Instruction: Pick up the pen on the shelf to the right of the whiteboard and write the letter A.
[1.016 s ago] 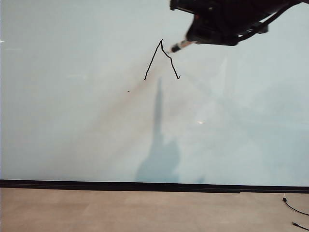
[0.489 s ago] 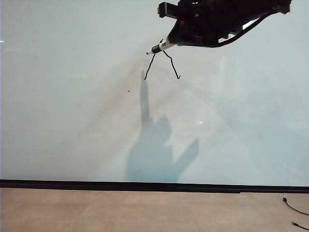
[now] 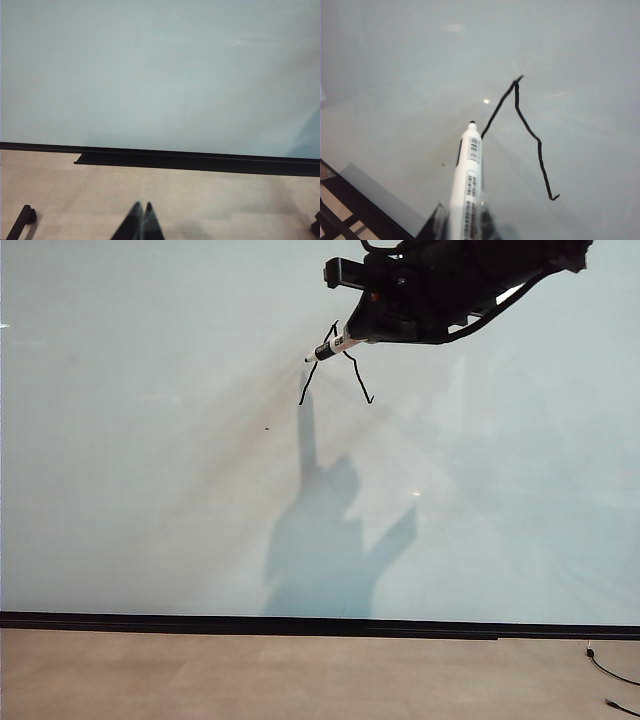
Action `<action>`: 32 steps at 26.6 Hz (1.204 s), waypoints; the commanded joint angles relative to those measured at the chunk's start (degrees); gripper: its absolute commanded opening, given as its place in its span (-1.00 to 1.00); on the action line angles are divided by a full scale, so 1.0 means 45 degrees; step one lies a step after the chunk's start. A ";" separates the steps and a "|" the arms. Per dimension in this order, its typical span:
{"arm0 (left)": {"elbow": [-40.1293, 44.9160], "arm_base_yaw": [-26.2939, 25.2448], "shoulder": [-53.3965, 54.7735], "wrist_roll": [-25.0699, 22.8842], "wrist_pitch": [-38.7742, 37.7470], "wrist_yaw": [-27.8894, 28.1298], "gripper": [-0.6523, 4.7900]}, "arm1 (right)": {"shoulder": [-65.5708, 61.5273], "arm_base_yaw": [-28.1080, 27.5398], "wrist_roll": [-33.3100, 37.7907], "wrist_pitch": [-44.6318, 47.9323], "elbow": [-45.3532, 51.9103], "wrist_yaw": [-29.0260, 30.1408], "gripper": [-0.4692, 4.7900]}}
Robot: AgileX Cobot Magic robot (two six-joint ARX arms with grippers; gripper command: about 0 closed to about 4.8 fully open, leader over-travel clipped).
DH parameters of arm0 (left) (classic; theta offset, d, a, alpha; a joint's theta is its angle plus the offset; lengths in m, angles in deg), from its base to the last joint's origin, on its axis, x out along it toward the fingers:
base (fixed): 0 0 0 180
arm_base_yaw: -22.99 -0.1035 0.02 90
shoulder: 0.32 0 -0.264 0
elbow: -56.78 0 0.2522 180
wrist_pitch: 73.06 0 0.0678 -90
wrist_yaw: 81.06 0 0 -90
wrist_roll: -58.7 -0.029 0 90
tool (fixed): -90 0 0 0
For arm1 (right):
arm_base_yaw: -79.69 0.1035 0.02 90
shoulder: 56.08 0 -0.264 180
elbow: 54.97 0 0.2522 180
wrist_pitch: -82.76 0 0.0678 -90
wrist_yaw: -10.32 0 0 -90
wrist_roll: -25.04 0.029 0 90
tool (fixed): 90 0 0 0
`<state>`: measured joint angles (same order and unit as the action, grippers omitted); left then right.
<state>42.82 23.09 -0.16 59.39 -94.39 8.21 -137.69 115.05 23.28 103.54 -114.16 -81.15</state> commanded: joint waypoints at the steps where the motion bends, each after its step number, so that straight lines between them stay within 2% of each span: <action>1: -0.0039 0.0000 0.0005 -0.0053 0.0078 -0.0029 -0.78 | -0.0131 0.0000 -0.0053 0.0010 -0.0243 -0.0078 -0.84; 10: -0.0039 0.0000 0.0005 -0.0053 0.0078 -0.0034 -0.78 | -0.0087 0.0015 -0.0049 -0.0209 -0.0267 -0.1005 -0.84; 32: -0.0039 0.0000 0.0005 -0.0053 0.0083 -0.0034 -0.78 | 0.0549 0.0024 -0.0097 -0.1093 -0.0238 -0.1608 -0.84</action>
<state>42.82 23.09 -0.14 59.41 -94.39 8.21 -135.74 115.24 23.01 98.45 -115.04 -86.81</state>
